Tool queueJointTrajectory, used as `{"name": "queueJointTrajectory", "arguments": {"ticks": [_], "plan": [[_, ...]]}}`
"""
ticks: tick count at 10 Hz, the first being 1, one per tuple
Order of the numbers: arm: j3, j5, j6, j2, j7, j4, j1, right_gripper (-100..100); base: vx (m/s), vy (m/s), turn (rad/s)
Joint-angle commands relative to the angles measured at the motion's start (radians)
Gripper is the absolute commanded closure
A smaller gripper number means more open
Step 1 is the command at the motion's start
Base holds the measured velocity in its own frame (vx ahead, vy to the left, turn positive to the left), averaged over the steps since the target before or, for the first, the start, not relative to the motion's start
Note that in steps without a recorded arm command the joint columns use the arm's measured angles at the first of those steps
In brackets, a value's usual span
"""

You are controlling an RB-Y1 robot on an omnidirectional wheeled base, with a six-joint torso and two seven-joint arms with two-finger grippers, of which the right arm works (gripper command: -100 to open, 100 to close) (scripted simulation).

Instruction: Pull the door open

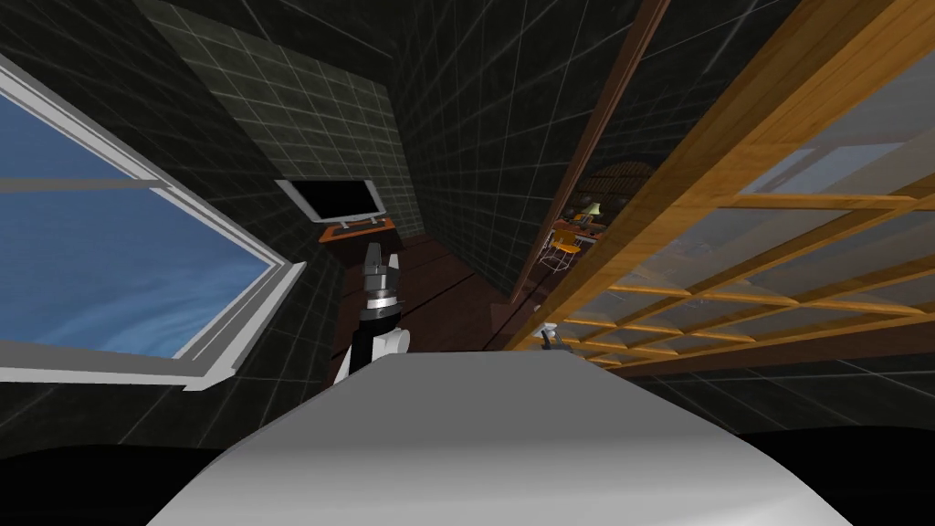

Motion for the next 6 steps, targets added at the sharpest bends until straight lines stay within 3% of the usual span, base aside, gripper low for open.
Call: {"name": "queueJointTrajectory", "arguments": {"ticks": [1,4,5,6], "plan": [[0.011,0.007,-0.023,-0.008,-0.015,0.015,0.003,100,-0.196,-0.034,0.122],[0.027,0.017,-0.057,-0.023,-0.039,0.038,0.006,100,-0.21,-0.036,0.117],[0.025,0.016,-0.044,-0.018,-0.03,0.028,0.006,100,-0.091,-0.005,0.028],[0.032,0.021,-0.055,-0.022,-0.04,0.041,0.004,100,-0.128,-0.023,0.125]]}}
